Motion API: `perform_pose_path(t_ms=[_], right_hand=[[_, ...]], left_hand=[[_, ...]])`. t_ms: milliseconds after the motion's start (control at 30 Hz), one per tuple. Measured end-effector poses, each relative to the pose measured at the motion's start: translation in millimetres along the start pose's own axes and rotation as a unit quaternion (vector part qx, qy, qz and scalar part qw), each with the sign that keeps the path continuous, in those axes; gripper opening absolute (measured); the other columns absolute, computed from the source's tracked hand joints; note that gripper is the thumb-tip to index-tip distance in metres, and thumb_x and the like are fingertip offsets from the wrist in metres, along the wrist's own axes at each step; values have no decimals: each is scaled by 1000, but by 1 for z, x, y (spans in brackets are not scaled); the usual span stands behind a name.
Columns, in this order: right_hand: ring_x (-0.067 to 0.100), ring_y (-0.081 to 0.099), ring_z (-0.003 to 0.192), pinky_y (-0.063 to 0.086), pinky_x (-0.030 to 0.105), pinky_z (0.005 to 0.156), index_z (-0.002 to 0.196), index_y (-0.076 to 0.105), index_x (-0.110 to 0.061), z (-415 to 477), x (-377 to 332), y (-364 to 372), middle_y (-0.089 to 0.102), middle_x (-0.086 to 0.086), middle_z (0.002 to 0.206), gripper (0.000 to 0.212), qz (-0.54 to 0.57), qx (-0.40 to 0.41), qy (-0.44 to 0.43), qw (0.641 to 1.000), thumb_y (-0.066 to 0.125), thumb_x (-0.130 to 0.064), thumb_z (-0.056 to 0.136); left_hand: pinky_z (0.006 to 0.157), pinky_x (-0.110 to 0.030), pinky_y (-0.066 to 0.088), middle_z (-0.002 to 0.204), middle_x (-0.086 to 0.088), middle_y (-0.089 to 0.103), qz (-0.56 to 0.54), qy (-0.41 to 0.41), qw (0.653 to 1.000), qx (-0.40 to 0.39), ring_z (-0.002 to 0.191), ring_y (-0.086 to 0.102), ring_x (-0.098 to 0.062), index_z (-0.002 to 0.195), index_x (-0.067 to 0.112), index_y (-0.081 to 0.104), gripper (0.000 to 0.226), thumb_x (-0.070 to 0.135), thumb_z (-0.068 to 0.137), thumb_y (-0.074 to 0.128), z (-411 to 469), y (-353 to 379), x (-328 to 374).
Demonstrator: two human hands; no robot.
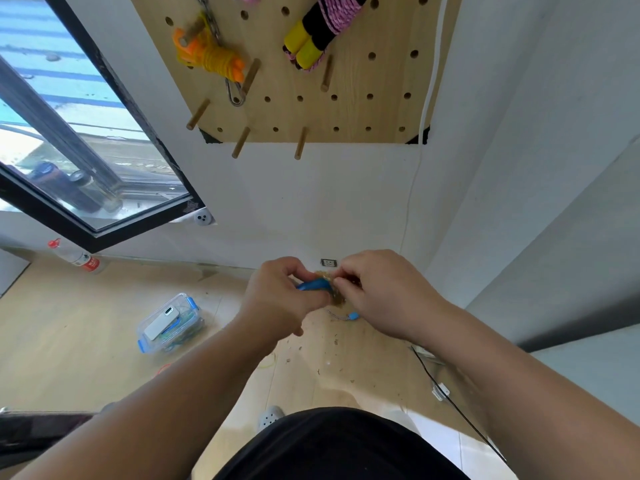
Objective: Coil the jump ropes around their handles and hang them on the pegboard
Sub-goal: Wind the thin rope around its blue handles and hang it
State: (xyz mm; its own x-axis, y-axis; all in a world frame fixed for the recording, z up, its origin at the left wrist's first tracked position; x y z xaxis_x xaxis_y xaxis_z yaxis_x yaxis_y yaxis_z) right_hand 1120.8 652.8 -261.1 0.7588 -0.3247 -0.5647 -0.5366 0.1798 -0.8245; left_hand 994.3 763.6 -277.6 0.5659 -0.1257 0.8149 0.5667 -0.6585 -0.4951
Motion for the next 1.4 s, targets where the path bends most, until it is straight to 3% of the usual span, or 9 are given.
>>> perform_pose_path(t_ms=[167,367,567,633,767,867,1000,1167,1400], right_hand=[[3,61,80,47,21,71,103,76,-26,-12,9,3,70,-18,89,16,122,108,11,987,61,-23,97],[6,62,69,48,19,60,86,74,-25,-24,18,2,68,-14,74,13,245,157,71,954,65,-19,95],[10,31,48,29,21,43,77,64,-9,-26,31,6,46,1,62,25,557,143,229,785,56,-15,99],[9,30,47,27,21,43,84,66,-3,-27,30,6,45,1,62,20,577,139,232,771,57,-14,98],[5,45,48,39,18,48,72,68,-9,-31,21,1,57,-4,57,24,456,161,192,854,64,-15,95],[1,63,65,48,13,62,88,76,-20,-34,18,-3,71,-11,69,13,344,164,130,915,66,-14,94],[2,64,75,46,11,65,108,77,-26,-38,20,3,71,-18,81,20,227,177,71,955,66,-15,94],[0,59,81,40,5,70,108,76,-23,-42,16,6,64,-21,84,22,120,220,-11,968,62,-18,92],[6,67,79,50,17,67,100,76,-26,-42,22,0,71,-18,81,15,232,220,41,947,68,-15,93]], left_hand=[[45,-33,47,51,-7,54,-197,-58,978,-20,37,39,-21,83,5,57,27,2,76,83,3,3,1],[44,-31,45,53,-10,53,-253,-62,963,-67,36,37,-18,81,8,52,28,-3,79,78,-1,9,6],[42,-33,51,75,-13,73,-124,46,987,-86,37,41,-22,78,7,53,31,-3,76,83,-4,4,17],[43,-34,50,75,-9,74,-66,63,993,-68,37,45,-22,77,8,55,32,3,74,87,-3,5,21],[41,-31,45,61,-8,68,-84,35,996,-19,38,46,-26,80,4,56,31,4,73,86,5,8,23],[42,-30,45,55,-11,57,-184,-29,982,-9,36,40,-22,81,6,56,28,-1,75,83,11,10,23],[44,-30,47,54,-8,54,-266,-84,960,-30,40,43,-18,75,11,51,31,0,77,80,11,17,24],[47,-32,49,57,-13,52,-221,-31,975,17,40,43,-23,81,9,53,30,-3,74,79,12,21,29],[45,-31,46,55,-5,51,-338,-47,940,-25,42,41,-17,79,12,51,28,-3,82,74,7,16,35]])
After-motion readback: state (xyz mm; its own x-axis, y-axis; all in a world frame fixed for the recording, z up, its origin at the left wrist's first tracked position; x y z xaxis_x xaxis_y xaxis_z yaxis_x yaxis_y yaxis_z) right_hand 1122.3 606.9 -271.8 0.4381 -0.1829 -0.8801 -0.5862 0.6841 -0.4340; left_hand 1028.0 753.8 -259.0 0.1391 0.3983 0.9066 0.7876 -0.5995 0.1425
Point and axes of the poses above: each hand's wrist, its own z-axis towards the middle knuckle, its own y-axis out of the palm, x = y × z, the point moved 2 cm from there along z, towards the middle knuckle
